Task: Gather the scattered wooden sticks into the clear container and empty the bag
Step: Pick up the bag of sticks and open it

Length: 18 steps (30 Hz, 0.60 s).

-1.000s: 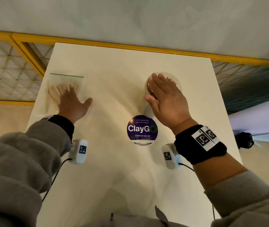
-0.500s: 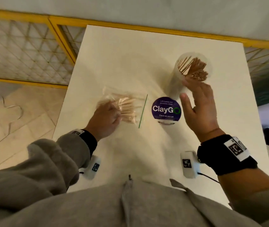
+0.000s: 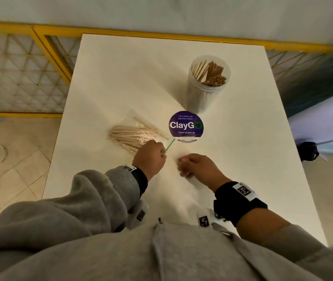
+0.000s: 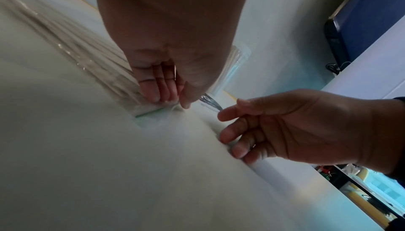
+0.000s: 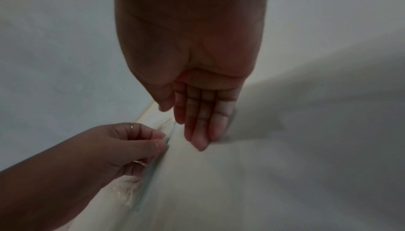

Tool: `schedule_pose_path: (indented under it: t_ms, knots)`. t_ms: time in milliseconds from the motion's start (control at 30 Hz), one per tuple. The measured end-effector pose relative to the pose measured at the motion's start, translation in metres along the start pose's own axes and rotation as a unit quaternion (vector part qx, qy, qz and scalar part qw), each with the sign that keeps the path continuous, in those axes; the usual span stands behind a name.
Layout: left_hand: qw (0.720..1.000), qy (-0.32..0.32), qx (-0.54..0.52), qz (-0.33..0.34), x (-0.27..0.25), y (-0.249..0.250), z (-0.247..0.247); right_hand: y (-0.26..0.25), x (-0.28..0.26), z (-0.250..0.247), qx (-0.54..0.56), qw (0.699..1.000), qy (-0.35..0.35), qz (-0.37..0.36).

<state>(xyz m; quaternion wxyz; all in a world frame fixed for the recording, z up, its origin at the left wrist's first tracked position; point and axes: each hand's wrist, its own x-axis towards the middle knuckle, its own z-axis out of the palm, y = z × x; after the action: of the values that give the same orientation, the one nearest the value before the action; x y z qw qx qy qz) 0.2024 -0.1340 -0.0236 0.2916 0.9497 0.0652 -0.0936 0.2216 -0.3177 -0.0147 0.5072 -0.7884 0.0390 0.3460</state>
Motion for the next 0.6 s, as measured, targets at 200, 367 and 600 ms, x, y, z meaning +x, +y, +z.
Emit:
schedule_pose_path:
  t_ms: [200, 367, 600]
  knots:
    - [0.996, -0.029, -0.055, -0.057, -0.014, 0.008, 0.005, 0.005, -0.012, 0.011, 0.08, 0.994, -0.048, 0.054]
    - [0.995, -0.048, -0.064, -0.061, -0.025, 0.006, 0.012, 0.006, -0.015, 0.017, 0.097, 0.992, -0.058, 0.061]
    - [0.995, -0.032, -0.063, -0.073, -0.038, 0.01, 0.013, 0.006, -0.022, 0.018, 0.079, 0.992, -0.083, 0.052]
